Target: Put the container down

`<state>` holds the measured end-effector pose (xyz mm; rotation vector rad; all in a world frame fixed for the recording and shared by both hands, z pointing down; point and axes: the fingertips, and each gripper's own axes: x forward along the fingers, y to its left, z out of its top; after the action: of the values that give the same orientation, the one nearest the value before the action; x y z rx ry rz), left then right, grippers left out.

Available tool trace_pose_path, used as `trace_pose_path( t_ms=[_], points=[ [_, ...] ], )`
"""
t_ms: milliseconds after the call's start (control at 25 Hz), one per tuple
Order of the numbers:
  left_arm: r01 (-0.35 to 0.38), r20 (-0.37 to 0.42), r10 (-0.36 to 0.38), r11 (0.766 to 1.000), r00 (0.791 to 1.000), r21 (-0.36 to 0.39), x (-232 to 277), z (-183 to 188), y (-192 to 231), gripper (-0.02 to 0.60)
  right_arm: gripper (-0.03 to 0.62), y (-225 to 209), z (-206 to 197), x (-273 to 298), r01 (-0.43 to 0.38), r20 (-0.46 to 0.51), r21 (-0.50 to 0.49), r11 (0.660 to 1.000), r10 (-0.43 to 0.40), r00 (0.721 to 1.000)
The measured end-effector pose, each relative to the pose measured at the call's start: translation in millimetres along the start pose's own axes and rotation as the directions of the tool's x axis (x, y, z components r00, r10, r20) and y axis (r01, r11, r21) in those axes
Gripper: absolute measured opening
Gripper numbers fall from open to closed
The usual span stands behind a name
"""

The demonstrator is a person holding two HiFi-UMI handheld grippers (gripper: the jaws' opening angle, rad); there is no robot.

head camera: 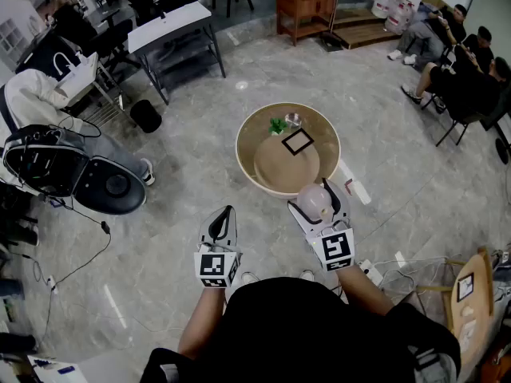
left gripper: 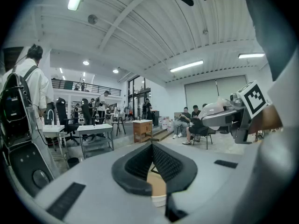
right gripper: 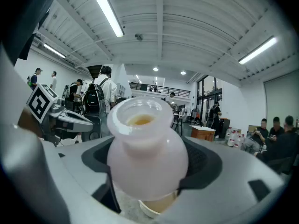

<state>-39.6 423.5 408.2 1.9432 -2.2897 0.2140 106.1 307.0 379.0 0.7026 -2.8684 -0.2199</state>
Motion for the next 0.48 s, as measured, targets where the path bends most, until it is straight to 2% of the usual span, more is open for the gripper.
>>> trace_pose_path(
  t_ms=[280,480],
  points=[
    [0.002,-0.018,-0.002,1.0,1.0,0.0,-4,-6,-4,-0.006,0.406,1,-2,-3,-0.008,0.005,0.005,1.0,0.008,1.0],
    [-0.007,0.0,0.007,1.0,1.0,-0.003,-8,-6,3,-0.006,0.405,9,3,-1,-0.022,0.03,0.019,1.0,0.021,0.999]
  ],
)
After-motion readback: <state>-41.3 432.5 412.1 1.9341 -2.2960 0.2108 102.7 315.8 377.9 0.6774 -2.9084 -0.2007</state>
